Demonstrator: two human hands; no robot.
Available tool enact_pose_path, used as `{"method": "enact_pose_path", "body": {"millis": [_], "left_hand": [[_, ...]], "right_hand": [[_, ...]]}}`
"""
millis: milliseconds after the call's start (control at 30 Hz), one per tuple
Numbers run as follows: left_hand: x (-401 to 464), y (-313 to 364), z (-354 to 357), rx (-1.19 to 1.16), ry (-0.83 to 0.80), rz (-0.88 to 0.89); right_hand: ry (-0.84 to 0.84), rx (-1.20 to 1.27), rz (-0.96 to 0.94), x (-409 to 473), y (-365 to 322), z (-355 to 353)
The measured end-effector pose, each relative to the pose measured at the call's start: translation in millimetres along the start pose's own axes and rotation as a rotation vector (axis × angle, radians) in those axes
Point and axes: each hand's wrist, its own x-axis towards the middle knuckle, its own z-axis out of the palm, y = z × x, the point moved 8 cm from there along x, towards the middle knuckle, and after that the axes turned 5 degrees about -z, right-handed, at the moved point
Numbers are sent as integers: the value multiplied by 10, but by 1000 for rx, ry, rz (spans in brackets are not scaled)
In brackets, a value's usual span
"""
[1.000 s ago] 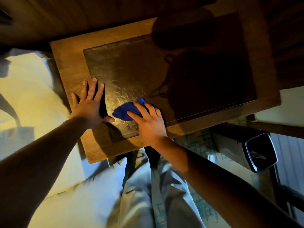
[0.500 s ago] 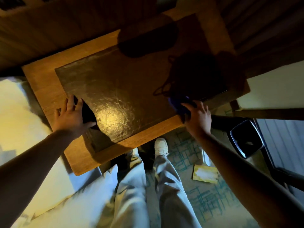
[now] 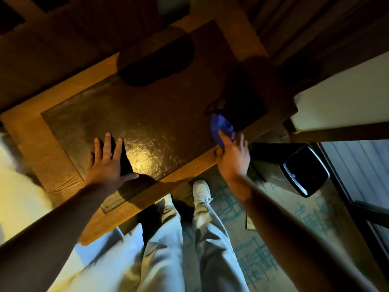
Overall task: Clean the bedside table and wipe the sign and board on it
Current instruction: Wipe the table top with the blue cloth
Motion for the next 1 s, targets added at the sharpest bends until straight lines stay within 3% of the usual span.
{"method": "enact_pose_path", "body": {"millis": [200,300,400,467,533,633,800,1000], "left_hand": [[-37,113,-81,21,-74,-65],[32,362,-286,53,-30,11],[147,892,-561,0,85,200],[249,1278,-586,1,59,257],[325,1588,-482,18,-6,246],[389,1777,-307,69,-40,168],[374,1761,-252,60,5,170],[397,1786,-216,98,-42,131]], "right_hand": [[-143,29,-192,-456,-370,266],[-127,122,-222,-370,-252,98],[34,185,-34,20,274,-264],[135,221,173,360,729,-515],[201,194,294,638,1059,-748],[129,122,361,829,1256,-811],[-13,93,223,580,994,-469],[-43,168,24,-83,412,-118]]}}
